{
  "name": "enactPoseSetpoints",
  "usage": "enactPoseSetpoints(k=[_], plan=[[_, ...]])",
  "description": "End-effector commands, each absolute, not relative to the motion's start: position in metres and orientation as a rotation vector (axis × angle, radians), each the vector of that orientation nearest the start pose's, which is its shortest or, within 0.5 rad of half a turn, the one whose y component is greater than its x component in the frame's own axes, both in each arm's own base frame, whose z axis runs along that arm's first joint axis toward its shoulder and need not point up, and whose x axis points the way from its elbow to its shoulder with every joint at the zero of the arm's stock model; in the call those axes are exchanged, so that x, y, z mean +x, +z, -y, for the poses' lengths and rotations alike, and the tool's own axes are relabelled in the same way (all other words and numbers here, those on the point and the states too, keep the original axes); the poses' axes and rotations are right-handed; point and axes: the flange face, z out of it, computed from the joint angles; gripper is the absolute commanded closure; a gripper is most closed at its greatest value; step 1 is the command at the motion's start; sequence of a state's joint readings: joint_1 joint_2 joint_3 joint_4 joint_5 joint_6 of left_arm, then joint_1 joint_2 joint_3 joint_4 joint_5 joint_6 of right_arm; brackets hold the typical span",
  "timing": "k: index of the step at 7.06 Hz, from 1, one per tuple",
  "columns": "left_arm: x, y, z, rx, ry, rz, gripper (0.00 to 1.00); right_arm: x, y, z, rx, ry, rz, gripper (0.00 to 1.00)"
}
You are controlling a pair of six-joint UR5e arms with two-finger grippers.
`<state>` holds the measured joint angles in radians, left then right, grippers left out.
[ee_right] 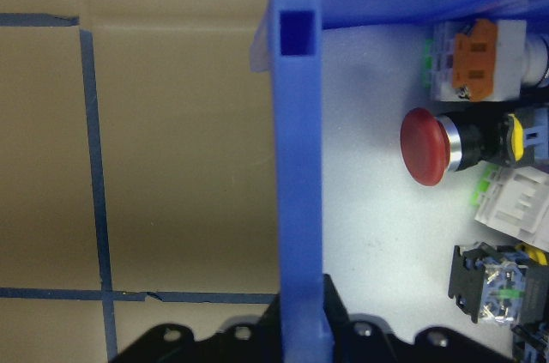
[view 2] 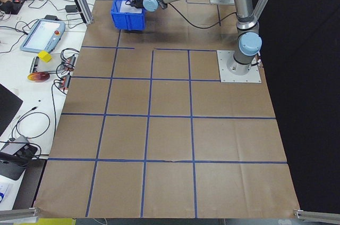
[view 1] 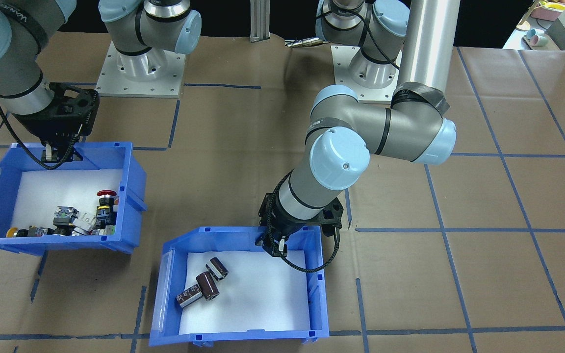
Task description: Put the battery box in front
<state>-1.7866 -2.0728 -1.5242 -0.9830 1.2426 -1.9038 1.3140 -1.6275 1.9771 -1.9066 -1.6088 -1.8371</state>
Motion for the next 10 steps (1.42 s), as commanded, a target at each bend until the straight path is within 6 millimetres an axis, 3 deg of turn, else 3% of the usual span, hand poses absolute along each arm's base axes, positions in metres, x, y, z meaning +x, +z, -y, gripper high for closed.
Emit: enactPoseSetpoints(k=[1,2,4,5,7,9,10], plan=[[-0.306,0.276,0.621,-2.523,0.381,-2.262,0.87,0.024,0.336,0.424,-2.227,0.073,-2.205,0.91],[-0.306,0.272,0.622,-2.517,0.39,-2.261,0.84,0.026,0.335,0.417,-2.223,0.074,-2.208,0.91],[-0.304,0.264,0.616,-2.513,0.394,-2.231,0.36,0.035,0.332,0.396,-2.222,0.072,-2.2,0.91],[-0.303,0.269,0.615,-2.551,0.386,-2.188,0.25,0.04,0.335,0.385,-2.182,0.043,-2.248,0.91],[-0.301,0.286,0.611,-2.6,0.305,-2.12,0.17,0.068,0.338,0.37,-2.172,0.014,-2.271,0.91],[-0.295,0.337,0.588,-2.581,0.273,-2.176,0.18,0.139,0.33,0.344,-2.179,0.039,-2.271,0.91],[-0.286,0.354,0.576,-2.415,0.245,-2.315,0.17,0.172,0.332,0.331,-2.18,0.015,-2.29,0.91]])
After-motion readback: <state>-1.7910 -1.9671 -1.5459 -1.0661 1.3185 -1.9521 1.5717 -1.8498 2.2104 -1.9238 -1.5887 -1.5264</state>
